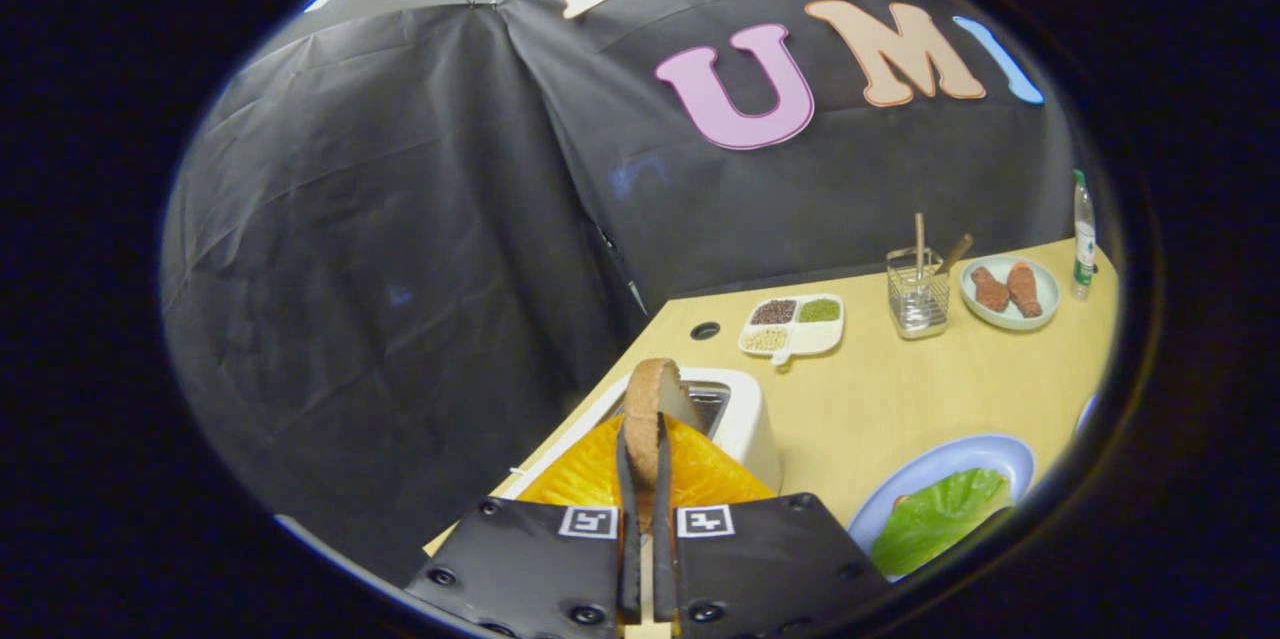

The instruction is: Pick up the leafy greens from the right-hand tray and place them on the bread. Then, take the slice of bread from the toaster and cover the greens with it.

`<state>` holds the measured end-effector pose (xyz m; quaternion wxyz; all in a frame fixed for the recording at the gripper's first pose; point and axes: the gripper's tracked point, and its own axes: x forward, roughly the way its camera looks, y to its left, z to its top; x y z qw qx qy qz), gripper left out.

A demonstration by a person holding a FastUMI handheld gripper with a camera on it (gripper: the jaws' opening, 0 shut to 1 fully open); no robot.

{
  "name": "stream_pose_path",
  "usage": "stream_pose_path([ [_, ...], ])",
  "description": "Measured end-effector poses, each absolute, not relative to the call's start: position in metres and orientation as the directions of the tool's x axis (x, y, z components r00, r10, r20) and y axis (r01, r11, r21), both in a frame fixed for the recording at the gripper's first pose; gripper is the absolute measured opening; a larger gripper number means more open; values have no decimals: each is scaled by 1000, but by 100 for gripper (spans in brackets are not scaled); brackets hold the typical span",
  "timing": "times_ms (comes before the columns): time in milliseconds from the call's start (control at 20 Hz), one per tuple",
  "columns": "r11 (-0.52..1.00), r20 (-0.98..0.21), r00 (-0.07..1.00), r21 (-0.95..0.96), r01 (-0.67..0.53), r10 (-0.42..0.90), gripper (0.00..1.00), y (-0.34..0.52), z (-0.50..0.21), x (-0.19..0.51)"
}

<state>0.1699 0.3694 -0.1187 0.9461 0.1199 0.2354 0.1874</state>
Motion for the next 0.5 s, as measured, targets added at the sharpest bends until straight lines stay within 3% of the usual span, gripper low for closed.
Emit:
stream_pose_path([
  [500, 863, -243, 859, 366, -349, 451, 7, 352, -56, 149],
])
